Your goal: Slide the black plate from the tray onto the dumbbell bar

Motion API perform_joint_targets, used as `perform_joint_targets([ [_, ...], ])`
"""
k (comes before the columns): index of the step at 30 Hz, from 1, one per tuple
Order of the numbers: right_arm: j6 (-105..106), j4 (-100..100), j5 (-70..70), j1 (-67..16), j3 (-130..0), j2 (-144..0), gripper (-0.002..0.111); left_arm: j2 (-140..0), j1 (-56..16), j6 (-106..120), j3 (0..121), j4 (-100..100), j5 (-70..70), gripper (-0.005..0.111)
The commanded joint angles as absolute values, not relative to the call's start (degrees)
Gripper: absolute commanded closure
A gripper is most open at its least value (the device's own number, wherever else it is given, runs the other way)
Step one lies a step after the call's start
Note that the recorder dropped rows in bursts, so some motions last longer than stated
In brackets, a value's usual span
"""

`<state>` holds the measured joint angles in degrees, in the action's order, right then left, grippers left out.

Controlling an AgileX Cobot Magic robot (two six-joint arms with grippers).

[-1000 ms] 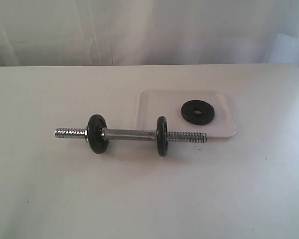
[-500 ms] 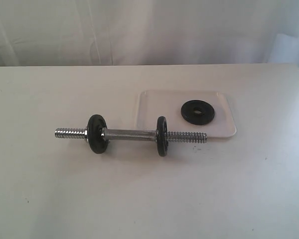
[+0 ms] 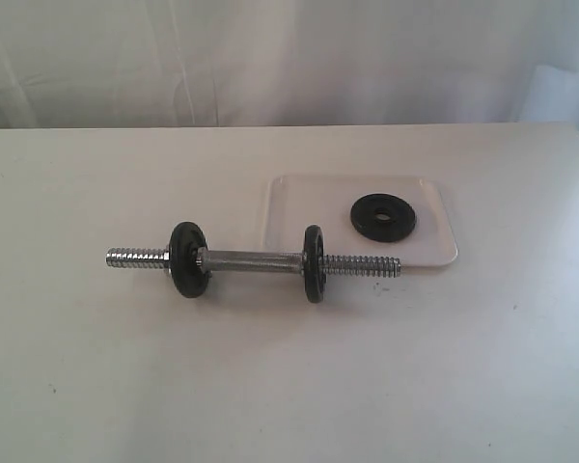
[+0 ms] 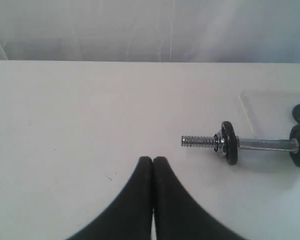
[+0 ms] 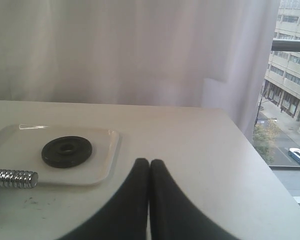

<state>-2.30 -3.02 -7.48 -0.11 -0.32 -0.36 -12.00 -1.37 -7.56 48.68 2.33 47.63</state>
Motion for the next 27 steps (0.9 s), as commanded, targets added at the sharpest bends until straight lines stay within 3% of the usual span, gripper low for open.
perform_joint_targets([
  [1, -2.5, -3.0, -6.8, 0.0, 0.0, 0.0, 0.108, -18.9, -1.3, -3.6, 53.1, 3.0, 51.1, 0.107],
  [19, -2.5, -3.0, -6.8, 0.0, 0.0, 0.0, 0.108, -49.7, -1.3, 9.7, 54.9, 8.9, 41.2, 0.107],
  [27, -2.5, -3.0, -6.8, 0.0, 0.0, 0.0, 0.108, -63.6, -1.3, 19.2, 62.7, 17.7, 46.6, 0.107],
])
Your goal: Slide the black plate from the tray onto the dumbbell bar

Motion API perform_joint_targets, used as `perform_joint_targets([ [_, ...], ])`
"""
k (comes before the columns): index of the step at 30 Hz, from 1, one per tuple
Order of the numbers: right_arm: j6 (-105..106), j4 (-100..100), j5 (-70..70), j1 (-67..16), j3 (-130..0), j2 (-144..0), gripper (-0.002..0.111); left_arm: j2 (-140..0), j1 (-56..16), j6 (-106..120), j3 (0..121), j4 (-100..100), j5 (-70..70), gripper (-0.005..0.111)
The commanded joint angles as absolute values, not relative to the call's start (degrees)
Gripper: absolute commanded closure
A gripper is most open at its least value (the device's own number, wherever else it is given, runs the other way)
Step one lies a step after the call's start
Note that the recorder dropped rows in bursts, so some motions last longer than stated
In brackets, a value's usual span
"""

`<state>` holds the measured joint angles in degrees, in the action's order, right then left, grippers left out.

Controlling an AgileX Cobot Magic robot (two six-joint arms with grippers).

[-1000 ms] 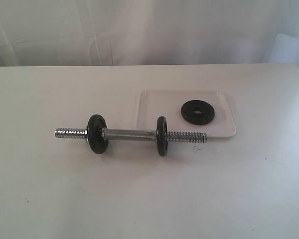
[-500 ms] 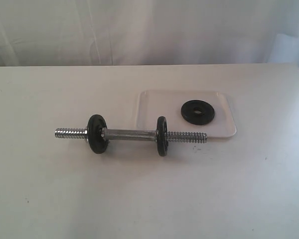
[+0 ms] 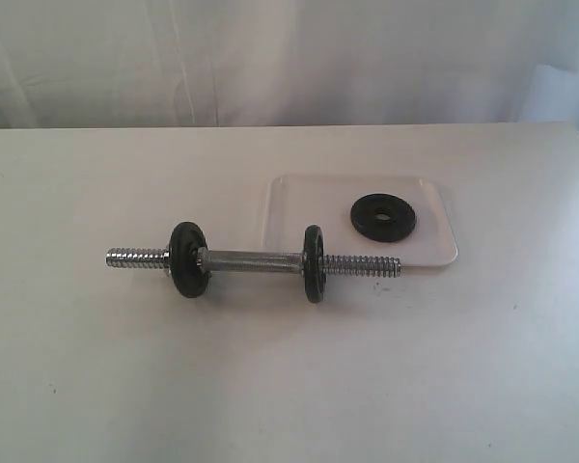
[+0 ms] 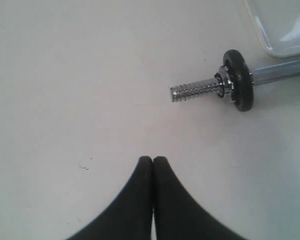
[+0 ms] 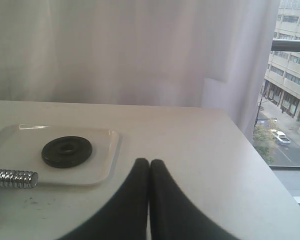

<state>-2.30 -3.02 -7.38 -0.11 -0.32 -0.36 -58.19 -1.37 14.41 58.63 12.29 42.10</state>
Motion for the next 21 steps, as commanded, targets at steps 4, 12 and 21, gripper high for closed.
perform_joint_targets([
  [4, -2.5, -3.0, -6.8, 0.0, 0.0, 0.0, 0.108, -69.7, -1.3, 22.3, 67.6, 21.0, 53.1, 0.107],
  [12, -2.5, -3.0, -6.8, 0.0, 0.0, 0.0, 0.108, -78.8, -1.3, 23.0, 73.5, 24.7, 55.4, 0.107],
  [21, -2.5, -3.0, -6.8, 0.0, 0.0, 0.0, 0.108, -85.8, -1.3, 33.3, 74.9, 37.0, 52.1, 0.107],
])
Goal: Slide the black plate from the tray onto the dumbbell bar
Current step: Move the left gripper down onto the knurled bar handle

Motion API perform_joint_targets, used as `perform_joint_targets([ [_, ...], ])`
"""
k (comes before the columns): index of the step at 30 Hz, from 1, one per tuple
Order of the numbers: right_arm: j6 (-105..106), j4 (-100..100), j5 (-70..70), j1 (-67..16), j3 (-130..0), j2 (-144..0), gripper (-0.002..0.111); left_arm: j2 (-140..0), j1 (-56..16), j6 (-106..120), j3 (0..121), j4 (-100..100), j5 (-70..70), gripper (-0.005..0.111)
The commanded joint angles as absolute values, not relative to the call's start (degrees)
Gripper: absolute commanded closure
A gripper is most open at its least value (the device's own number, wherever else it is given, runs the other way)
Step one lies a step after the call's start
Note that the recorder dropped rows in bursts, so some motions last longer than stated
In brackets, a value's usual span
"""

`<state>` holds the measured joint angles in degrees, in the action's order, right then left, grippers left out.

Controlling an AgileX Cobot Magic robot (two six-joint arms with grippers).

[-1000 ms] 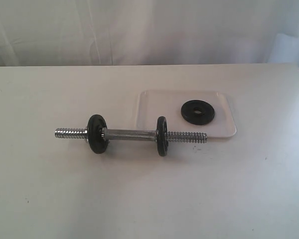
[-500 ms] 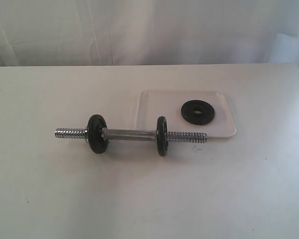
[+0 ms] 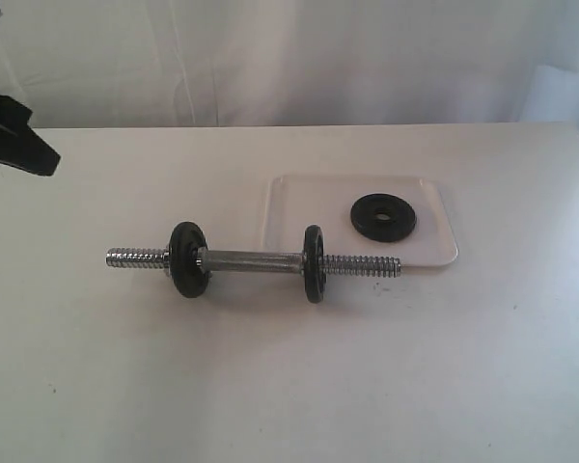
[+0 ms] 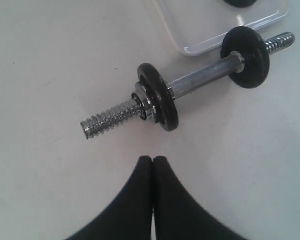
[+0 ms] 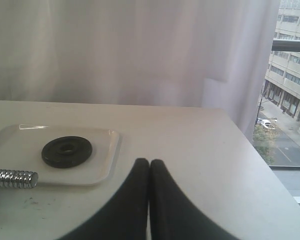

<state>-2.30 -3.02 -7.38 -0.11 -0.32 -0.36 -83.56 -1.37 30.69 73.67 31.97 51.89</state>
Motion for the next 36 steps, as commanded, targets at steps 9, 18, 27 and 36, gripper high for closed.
perform_joint_targets([
  [9, -2.5, -3.0, -7.3, 0.0, 0.0, 0.0, 0.108, -94.8, -1.6, 36.2, 82.7, 38.5, 60.0, 0.107],
  [18, -2.5, -3.0, -7.4, 0.0, 0.0, 0.0, 0.108, -105.6, -8.2, 40.8, 91.9, 38.7, 59.6, 0.072],
  [27, -2.5, -3.0, -7.4, 0.0, 0.0, 0.0, 0.108, -112.8, -14.4, 58.9, 95.5, 41.8, 56.5, 0.054],
  [36, -2.5, -3.0, -7.7, 0.0, 0.0, 0.0, 0.108, -117.3, -17.8, 72.9, 95.5, 47.9, 53.8, 0.054],
])
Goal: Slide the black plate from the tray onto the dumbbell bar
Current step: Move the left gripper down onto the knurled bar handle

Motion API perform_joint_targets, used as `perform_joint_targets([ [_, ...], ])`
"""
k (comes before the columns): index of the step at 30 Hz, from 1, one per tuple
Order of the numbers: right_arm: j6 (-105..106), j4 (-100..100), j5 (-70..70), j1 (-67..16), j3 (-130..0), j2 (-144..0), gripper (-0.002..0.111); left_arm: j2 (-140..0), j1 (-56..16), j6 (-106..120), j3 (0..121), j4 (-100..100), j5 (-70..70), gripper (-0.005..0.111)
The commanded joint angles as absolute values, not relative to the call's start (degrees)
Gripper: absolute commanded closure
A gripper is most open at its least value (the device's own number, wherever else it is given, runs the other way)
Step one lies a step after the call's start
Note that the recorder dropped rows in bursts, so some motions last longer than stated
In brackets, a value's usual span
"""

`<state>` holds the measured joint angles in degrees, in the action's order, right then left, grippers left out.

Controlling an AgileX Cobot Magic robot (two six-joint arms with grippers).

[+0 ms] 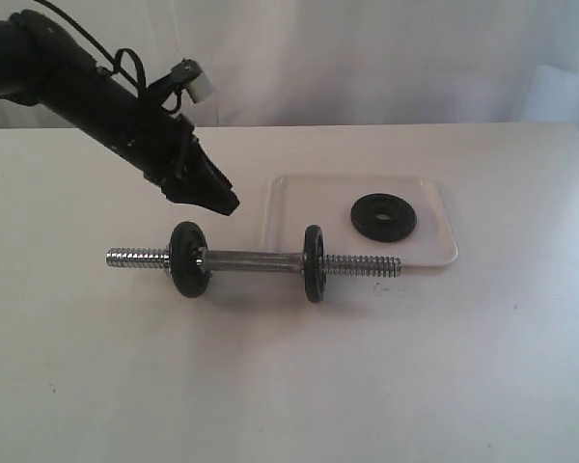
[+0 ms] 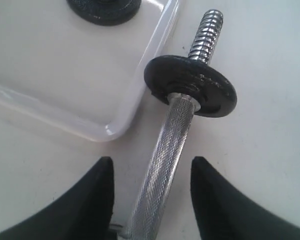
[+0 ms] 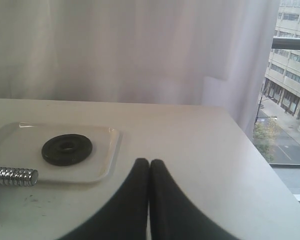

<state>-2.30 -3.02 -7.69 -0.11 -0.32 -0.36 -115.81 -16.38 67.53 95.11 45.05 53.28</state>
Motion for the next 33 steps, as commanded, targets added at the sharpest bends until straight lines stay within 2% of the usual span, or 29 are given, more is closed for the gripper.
perform_joint_targets([
  [1, -2.5, -3.0, -7.7, 0.0, 0.0, 0.0, 0.108, -117.8, -18.3, 74.8, 95.5, 47.9, 53.8, 0.054],
  [15, -2.5, -3.0, -7.7, 0.0, 0.0, 0.0, 0.108, -123.5, -20.7, 84.5, 95.5, 55.3, 54.7, 0.054],
  [33, -2.5, -3.0, -7.7, 0.0, 0.0, 0.0, 0.108, -127.3, -23.6, 87.4, 95.5, 52.9, 54.8, 0.054],
])
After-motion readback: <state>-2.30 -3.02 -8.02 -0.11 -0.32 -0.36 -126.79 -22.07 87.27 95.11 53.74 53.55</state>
